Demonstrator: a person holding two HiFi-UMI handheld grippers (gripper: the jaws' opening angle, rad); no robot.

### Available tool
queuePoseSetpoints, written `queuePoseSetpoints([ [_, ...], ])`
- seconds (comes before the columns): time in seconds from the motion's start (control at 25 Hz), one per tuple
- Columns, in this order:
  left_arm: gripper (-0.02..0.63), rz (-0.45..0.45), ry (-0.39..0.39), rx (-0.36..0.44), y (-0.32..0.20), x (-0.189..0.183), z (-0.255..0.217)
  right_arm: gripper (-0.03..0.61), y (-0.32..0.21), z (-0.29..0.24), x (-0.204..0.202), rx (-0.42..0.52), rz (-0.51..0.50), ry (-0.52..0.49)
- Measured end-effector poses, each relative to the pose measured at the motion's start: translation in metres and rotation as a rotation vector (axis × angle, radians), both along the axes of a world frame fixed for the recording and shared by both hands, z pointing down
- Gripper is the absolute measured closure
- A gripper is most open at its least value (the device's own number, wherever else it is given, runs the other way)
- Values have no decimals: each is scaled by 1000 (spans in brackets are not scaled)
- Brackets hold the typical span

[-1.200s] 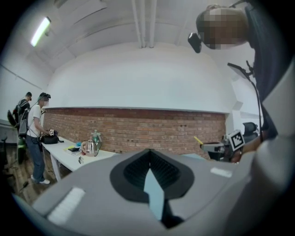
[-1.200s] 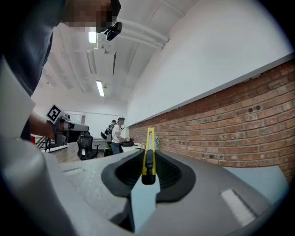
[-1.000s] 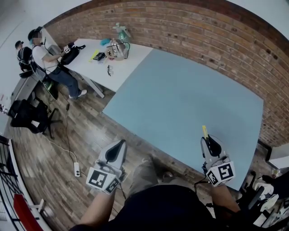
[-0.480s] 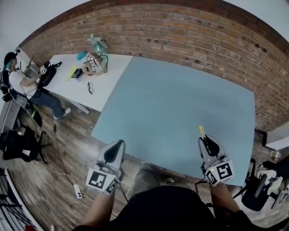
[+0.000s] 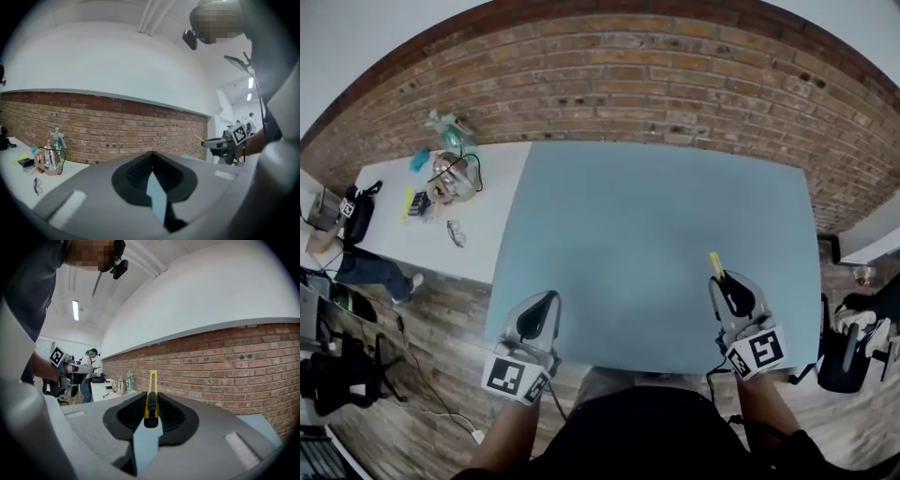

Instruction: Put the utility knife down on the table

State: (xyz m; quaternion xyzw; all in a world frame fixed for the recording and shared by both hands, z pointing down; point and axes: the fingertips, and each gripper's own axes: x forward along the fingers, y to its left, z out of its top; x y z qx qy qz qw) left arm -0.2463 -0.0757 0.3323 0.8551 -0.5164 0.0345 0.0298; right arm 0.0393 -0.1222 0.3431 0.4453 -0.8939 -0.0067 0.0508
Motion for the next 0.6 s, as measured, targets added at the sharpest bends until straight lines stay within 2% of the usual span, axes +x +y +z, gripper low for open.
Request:
queuePoseSetpoints([
  [0.16,612,108,10,-2,-33,4,0,505,-7,-11,0,-8,99,-16],
  [0.44,612,292,27,-14,-68,30,5,505,-2,-17,-4,-17,205,18],
  [0.6,612,357,33,-8,-80,49,4,505,3,-17,4,-36,255,27],
])
